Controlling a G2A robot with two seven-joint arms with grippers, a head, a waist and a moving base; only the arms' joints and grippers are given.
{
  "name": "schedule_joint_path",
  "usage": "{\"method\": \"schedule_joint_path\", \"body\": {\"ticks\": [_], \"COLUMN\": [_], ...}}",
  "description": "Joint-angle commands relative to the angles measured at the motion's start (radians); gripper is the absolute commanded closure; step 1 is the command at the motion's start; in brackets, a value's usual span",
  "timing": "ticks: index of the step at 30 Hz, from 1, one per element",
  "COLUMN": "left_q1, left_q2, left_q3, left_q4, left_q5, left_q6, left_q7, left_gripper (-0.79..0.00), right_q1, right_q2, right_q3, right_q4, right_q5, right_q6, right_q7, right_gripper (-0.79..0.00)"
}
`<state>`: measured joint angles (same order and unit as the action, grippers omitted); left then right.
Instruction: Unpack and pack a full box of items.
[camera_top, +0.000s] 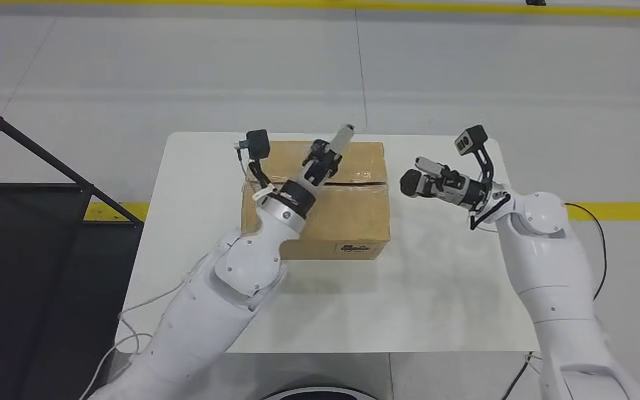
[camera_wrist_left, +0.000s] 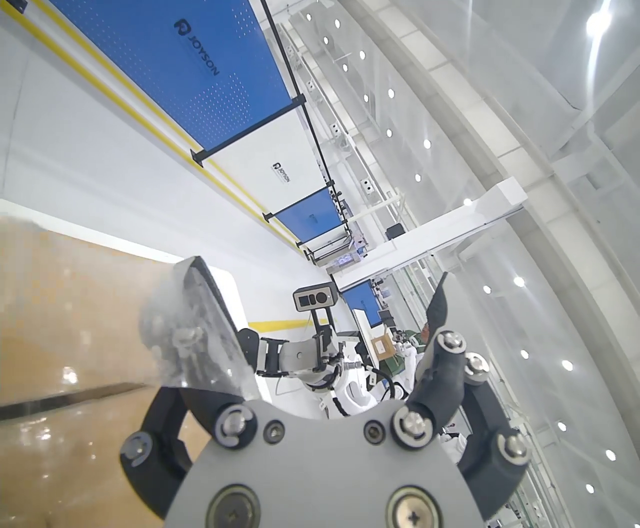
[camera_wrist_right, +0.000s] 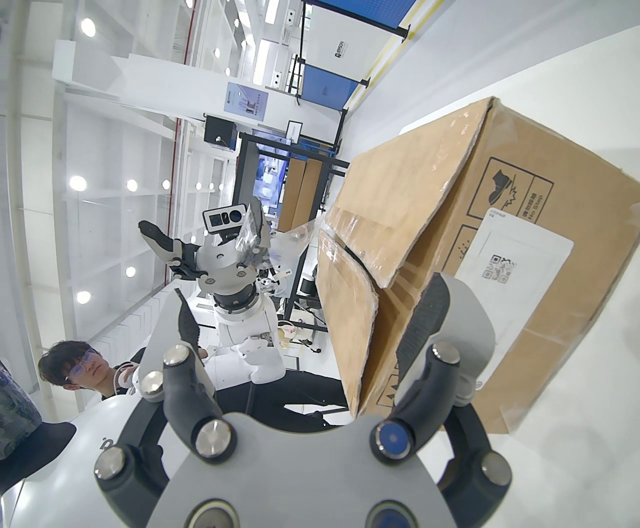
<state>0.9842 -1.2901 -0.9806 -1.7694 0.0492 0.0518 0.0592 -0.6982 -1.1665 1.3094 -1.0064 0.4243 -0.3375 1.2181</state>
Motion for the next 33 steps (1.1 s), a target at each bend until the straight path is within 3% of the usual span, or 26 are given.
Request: {"method": "schedule_joint_path", "body": {"ticks": [1,33], "left_q1": [-0.004,-0.171], "left_q2": [-0.006,-0.12], "left_q3": [0.009,0.119], "left_q4": [0.01,0.25], "left_q5": [0.005,-0.018], "left_q6": [0.0,-0.013], "left_q7": [-0.002,0.059], "left_gripper": [-0.785,-0.785], "right_q1": [-0.002,-0.058], "right_q2": [0.002,0.04], "right_q3": [0.003,0.054], "right_q4": [0.004,0.0], "right_q5": [0.004,0.04], "right_q6": [-0.003,-0.02], "right_q7": [0.002,0.014], "right_gripper": [-0.785,-0.785]}}
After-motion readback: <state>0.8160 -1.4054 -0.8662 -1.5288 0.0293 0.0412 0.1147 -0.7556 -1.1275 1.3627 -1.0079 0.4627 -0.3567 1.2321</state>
